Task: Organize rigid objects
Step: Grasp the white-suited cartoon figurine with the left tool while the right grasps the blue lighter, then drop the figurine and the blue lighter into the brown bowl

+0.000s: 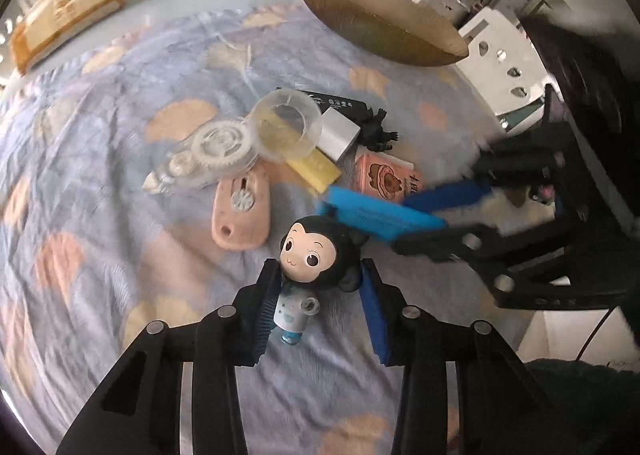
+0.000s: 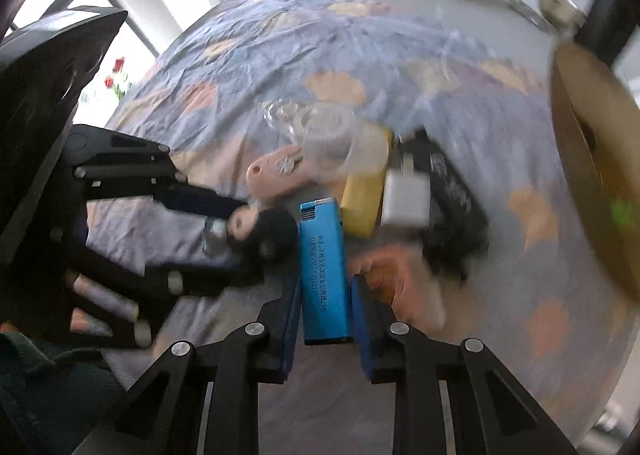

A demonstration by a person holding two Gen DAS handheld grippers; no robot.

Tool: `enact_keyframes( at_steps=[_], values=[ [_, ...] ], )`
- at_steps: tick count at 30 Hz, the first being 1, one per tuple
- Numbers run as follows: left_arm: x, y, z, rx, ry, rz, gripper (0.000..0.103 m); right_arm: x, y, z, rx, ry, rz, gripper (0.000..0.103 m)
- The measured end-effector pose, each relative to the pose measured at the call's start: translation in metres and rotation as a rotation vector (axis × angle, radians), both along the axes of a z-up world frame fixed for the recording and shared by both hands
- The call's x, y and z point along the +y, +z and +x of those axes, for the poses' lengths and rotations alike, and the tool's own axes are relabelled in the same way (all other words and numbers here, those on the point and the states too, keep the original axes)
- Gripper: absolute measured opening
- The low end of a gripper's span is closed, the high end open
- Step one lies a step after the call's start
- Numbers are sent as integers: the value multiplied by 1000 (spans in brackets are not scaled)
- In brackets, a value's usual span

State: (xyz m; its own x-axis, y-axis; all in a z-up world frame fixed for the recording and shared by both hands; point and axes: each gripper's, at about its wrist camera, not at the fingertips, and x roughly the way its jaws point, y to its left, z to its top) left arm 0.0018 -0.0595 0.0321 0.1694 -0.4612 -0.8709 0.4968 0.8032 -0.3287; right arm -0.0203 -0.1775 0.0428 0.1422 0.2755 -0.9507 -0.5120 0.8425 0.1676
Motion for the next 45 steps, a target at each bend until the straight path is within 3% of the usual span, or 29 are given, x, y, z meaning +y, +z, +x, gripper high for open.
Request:
enact_keyframes(
  at_steps=[3, 6, 11, 15, 17, 18, 23, 28, 32, 35, 38, 45],
  values=[
    [16, 1, -12, 10, 24, 1, 37, -5, -3, -27, 31, -64, 37, 24],
    [26, -3, -19, 18, 32, 24, 37, -14, -18, -52, 39, -166, 11, 24],
    [32, -2, -21, 21, 29, 29, 37, -22, -25, -64, 26, -263, 16, 24],
    [32, 3, -20, 3, 9, 30, 37, -10, -24, -60, -23, -244, -27, 33],
    [32, 8, -21, -6, 3, 24, 37, -1, -24, -61, -60, -222, -90, 30],
    [31, 11, -21, -13, 1, 16, 37, 3, -25, -64, -75, -207, -114, 24],
    [22, 43, -15, -81, -20, -32, 37, 1, -5, -67, -34, -246, 36, 24],
    [-5, 87, 8, -176, -53, -79, 37, -45, 68, -45, -154, -396, 183, 24],
    [-45, 127, 47, -262, -75, -127, 37, -87, 114, -8, -276, -515, 158, 24],
    [-78, 147, 83, -294, -61, -144, 37, -123, 133, 25, -331, -632, 139, 24],
    [-110, 150, 117, -284, -54, -154, 37, -157, 140, 52, -350, -744, 81, 24],
    [-172, 94, 164, -155, -63, -53, 37, -210, 87, 110, -135, -928, 96, 24]
  ],
)
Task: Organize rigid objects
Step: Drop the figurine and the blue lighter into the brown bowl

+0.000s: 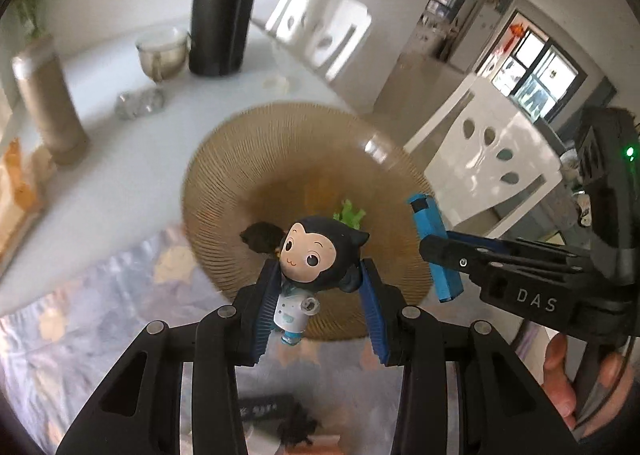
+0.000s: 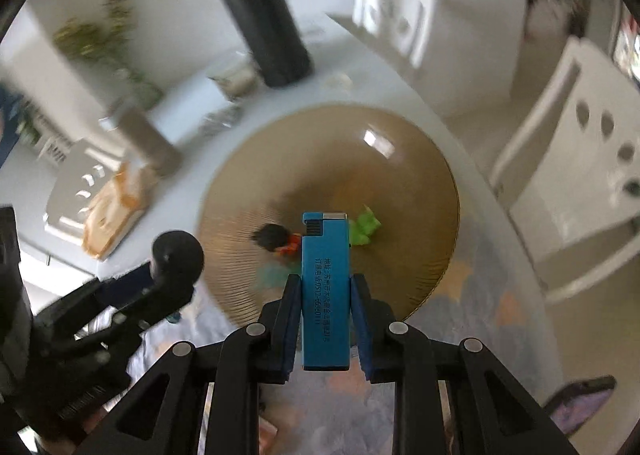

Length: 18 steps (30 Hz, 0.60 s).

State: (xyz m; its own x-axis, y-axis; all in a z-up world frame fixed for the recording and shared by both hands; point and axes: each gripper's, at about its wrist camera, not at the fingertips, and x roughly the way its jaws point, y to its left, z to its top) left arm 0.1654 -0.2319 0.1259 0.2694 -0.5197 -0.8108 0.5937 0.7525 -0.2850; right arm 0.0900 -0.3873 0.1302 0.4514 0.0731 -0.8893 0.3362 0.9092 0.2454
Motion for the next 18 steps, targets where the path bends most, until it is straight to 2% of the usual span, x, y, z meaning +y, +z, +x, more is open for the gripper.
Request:
enact_keyframes(
  at_steps=[4, 7, 9, 14, 18],
  values=[
    [-20, -17, 7, 31, -15, 31, 37, -18, -15, 10, 78, -17, -3, 23],
    [-20, -15, 10, 35, 6, 29, 61, -27, -18, 13, 88, -25, -22, 25],
    [-4, -4, 6, 1, 56, 5, 64, -31, -11, 7, 77, -37, -62, 25],
    [53, 21, -12, -14, 138, -54, 72, -24, 10, -23, 25, -30, -84, 29],
    [103, 38, -35, -45, 212, -72, 72, 6, 12, -42, 28, 24, -47, 29]
  ],
)
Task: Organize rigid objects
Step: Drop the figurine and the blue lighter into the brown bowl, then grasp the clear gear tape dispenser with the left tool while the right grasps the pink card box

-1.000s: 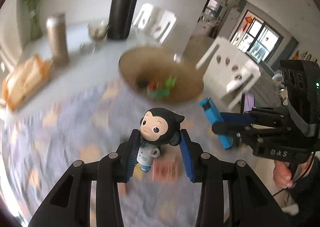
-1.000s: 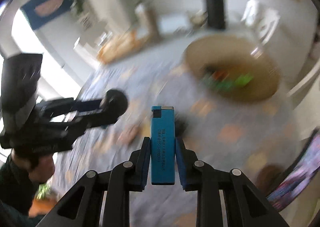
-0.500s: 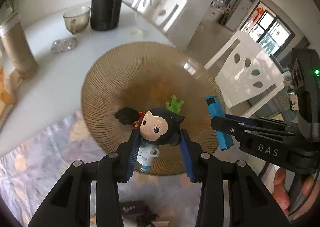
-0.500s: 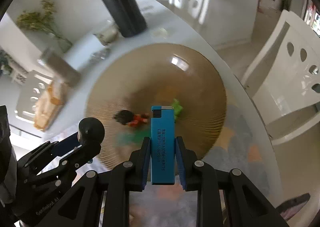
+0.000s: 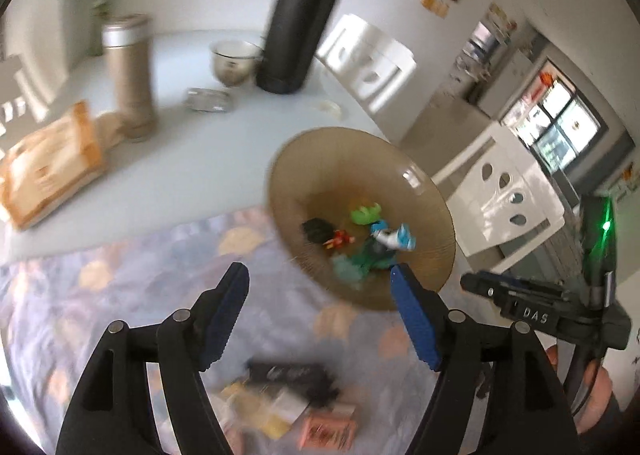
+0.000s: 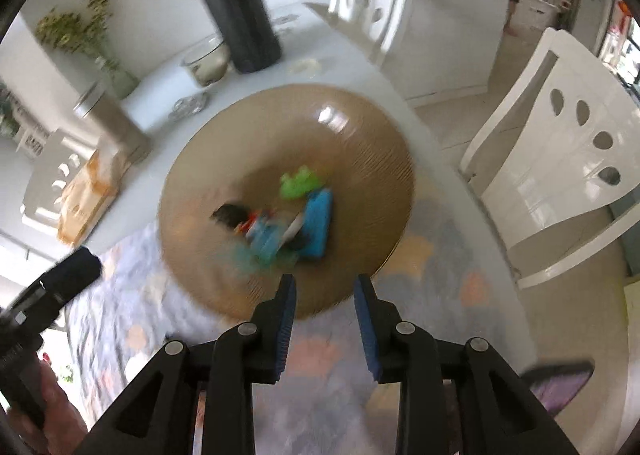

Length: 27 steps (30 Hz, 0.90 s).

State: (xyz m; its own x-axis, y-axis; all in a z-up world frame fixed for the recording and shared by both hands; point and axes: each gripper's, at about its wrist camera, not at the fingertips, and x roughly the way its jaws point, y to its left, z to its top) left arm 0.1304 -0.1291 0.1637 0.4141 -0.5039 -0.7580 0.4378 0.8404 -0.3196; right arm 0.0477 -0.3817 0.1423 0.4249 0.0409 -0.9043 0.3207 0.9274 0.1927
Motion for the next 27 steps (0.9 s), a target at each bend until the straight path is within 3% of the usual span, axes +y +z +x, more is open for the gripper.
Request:
enact_keyframes(
  at_steps=[6, 9, 12, 15, 19, 23, 27],
  values=[
    [73, 13, -37, -25, 106, 5, 72, 63, 6, -24, -22, 124, 10, 33],
    [99, 8, -54, -7, 142, 20, 72, 88, 6, -34, -30, 164, 20, 39],
    [116, -2, -70, 11, 153, 34, 72, 109, 5, -40, -29, 207, 32, 40],
    [127, -21, -85, 53, 158, 46, 72, 129, 0, -45, -17, 252, 29, 41],
    [133, -47, -99, 106, 171, 74, 72, 149, -10, -54, 5, 294, 44, 55],
    [128, -69, -109, 153, 149, 103, 72, 166, -24, -62, 40, 334, 43, 56],
    [118, -71, -113, 135, 118, 153, 72, 180, -31, -74, 46, 320, 26, 56]
  ],
)
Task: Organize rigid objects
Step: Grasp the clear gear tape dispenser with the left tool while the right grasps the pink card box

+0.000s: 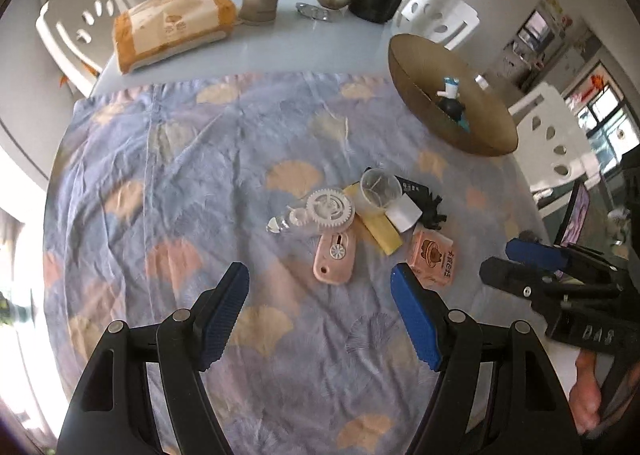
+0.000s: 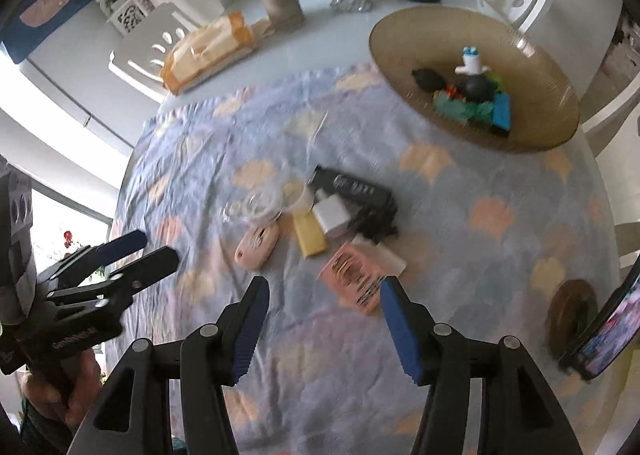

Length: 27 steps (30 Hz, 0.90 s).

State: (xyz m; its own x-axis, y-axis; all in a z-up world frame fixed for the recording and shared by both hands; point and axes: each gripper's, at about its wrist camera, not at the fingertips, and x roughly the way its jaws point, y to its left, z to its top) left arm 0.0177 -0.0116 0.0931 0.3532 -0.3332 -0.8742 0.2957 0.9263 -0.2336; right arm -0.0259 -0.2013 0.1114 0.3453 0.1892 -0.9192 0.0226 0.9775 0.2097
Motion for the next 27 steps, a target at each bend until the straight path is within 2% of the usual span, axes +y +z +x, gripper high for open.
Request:
enact_keyframes(
  at_steps=[3, 8, 18, 23, 27],
  values=[
    [-8, 7, -3, -31, -24, 17, 72, 14, 5, -7, -27, 0, -67, 56],
    [-16, 12, -2, -68, -48, 53, 72, 24, 14, -2, -50, 25, -96, 56],
    [-12, 1, 15, -33, -70, 44, 72, 24, 10, 12, -30, 13, -97, 56],
    [-12, -23, 32, 27, -177, 64, 72, 11, -2, 20, 2, -10, -92, 58],
    [-16, -46, 53, 47, -274, 127, 72, -5, -28, 29, 58, 23, -48, 59]
  ],
)
